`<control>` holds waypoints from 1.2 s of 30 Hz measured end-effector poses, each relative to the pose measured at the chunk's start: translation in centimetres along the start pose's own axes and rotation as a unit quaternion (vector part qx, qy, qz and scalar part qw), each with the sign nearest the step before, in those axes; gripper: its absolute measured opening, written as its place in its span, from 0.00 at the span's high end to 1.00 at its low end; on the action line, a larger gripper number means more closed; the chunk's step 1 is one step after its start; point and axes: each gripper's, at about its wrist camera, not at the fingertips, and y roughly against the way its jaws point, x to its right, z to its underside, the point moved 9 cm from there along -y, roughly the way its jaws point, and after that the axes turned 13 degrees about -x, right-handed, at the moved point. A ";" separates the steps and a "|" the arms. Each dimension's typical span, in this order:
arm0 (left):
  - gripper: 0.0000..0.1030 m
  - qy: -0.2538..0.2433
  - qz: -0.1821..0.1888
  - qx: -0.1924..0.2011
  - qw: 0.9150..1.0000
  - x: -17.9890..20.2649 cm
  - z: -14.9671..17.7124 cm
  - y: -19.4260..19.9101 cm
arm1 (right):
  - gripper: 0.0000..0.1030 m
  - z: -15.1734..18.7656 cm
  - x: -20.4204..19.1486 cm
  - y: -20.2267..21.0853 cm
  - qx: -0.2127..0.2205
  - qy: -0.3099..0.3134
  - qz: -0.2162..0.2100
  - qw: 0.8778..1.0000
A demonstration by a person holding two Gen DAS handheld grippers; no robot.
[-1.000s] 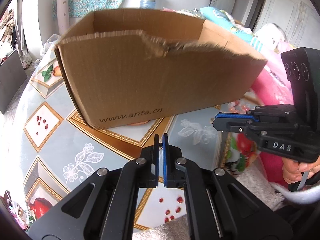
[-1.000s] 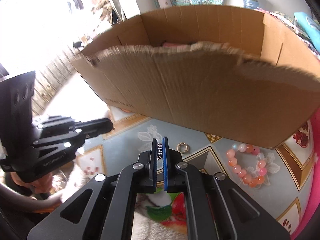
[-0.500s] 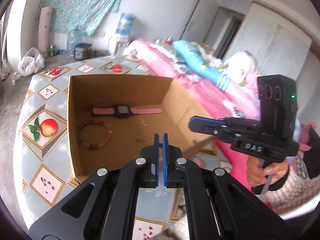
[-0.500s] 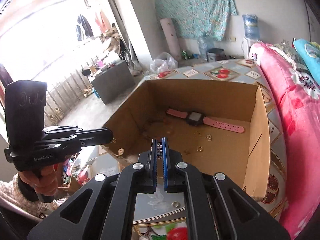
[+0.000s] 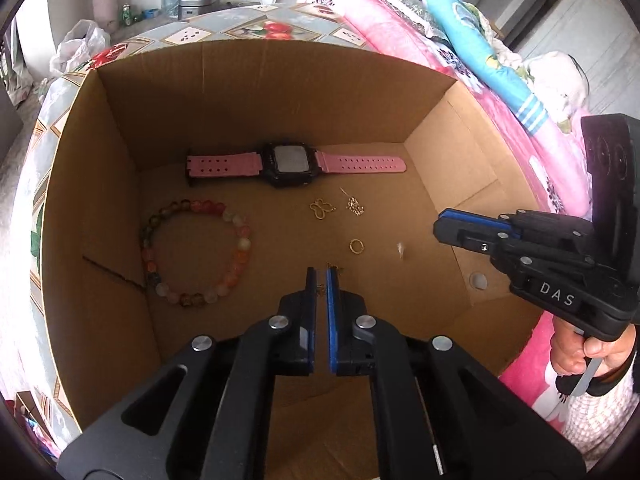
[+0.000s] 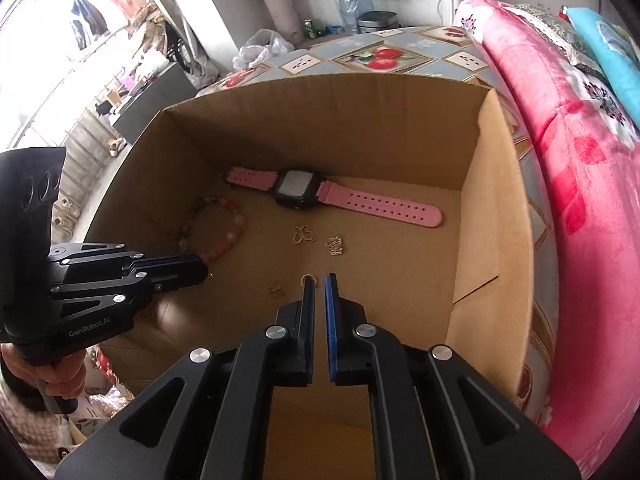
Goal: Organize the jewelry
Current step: 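Lift the silver clasp with the right gripper and carry it over the box, then open the right gripper over the box to drop the clasp, then withdraw both grippers from the box toward the gold ring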
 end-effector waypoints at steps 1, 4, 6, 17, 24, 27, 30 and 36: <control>0.92 0.000 0.002 0.006 1.000 0.0 -0.2 0.2 | 0.94 -0.1 0.1 0.4 0.007 -0.002 -0.006 1.000; 0.91 0.000 0.004 0.021 1.000 -0.1 -0.5 0.8 | 0.94 -0.2 0.4 1.7 0.029 -0.003 -0.014 0.999; 0.90 -0.001 0.012 0.034 0.999 -0.2 -0.5 1.5 | 0.94 -0.1 0.5 2.7 0.047 -0.003 -0.020 0.999; 0.78 -0.082 0.015 0.188 0.979 2.2 5.0 8.8 | 0.94 6.2 -1.3 10.3 0.164 0.044 -0.073 0.983; 0.61 -0.102 0.010 0.190 0.976 3.0 11.9 8.6 | 0.66 12.6 -2.3 7.6 0.129 0.054 -0.083 0.987; 0.48 -0.097 -0.005 0.176 0.980 3.0 13.4 7.3 | 0.66 14.3 -1.8 5.1 0.093 0.038 -0.072 0.992; 0.46 -0.091 -0.034 0.150 0.984 3.0 13.8 5.1 | 0.66 15.0 -1.2 2.9 0.071 0.023 -0.046 0.996; 0.44 -0.041 -0.105 0.067 0.991 1.2 13.5 -0.3 | 0.66 14.3 -0.5 0.1 0.048 0.028 0.033 0.998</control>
